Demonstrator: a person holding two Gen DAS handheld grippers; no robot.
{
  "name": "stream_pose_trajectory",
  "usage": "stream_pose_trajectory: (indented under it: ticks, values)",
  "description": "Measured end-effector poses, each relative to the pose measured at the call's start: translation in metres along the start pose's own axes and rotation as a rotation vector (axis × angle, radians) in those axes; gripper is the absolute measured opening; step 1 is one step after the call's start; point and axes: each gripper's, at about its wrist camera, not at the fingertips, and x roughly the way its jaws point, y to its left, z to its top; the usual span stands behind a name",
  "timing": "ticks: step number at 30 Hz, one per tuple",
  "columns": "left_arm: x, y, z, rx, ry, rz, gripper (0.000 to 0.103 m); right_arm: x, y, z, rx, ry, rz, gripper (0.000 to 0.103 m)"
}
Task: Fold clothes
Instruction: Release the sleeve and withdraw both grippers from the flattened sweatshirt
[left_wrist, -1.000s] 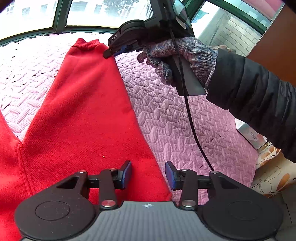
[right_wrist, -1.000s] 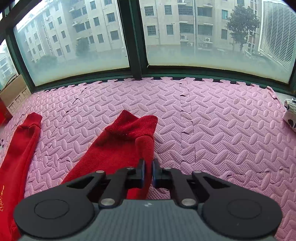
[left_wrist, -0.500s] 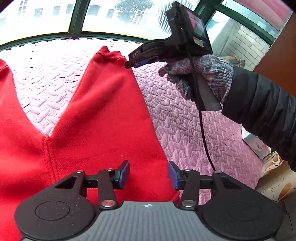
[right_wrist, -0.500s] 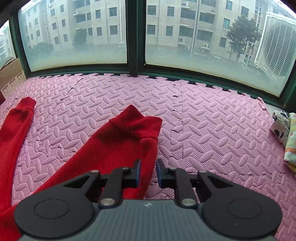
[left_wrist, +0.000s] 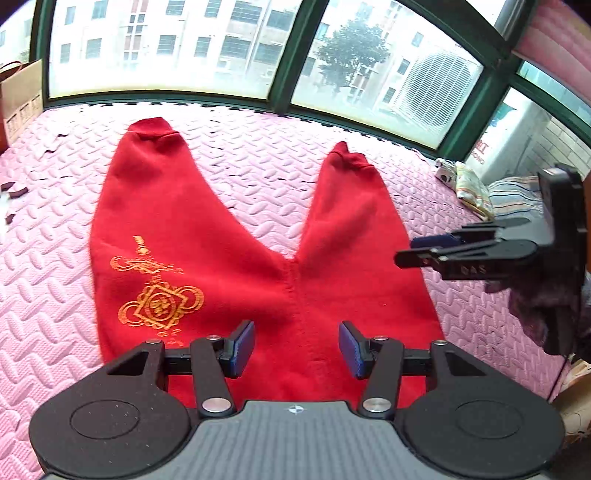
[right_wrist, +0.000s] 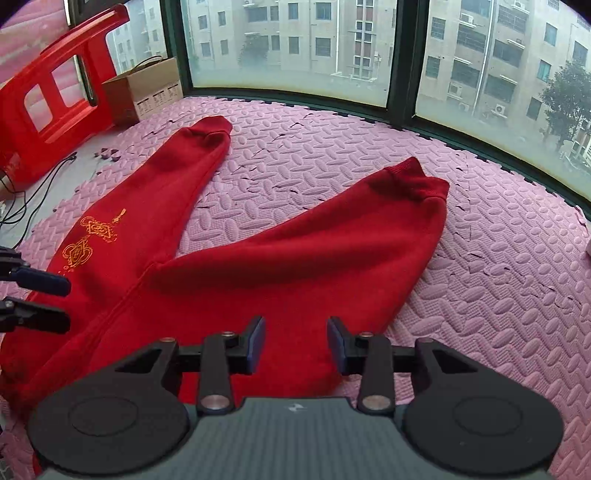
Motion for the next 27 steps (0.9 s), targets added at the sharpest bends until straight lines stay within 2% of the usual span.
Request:
stream_pose_trajectory:
  ticks: [6,9,14,18,22,27]
  values:
    - [-0.016,0.027,-0.021,-0.010,0.010,0.069,0.054,-0.020,0.052,-0.032,-0.077,0.013,0.103,0.038]
    - [-0.024,0.027,-0.035,0.023,0.005,0.082,0.054,-0.029,0.075,-0.044,-0.109,0.009,0.138,0.043]
    - [-0.029,0.028,-0.055,0.066,0.010,0.130,0.054,-0.038,0.097,-0.070,-0.169,0.016,0.124,0.043]
    - [-0.039,0.022,-0.057,0.080,-0.001,0.141,0.053,-0.053,0.106,-0.079,-0.211,-0.017,0.087,0.044]
    - [-0.054,0.000,-0.058,0.126,-0.035,0.096,0.054,-0.053,0.114,-0.087,-0.214,-0.015,0.095,0.046]
    - [-0.062,-0.042,-0.067,0.232,-0.029,0.008,0.066,-0.063,0.100,-0.085,-0.146,-0.040,0.114,0.046]
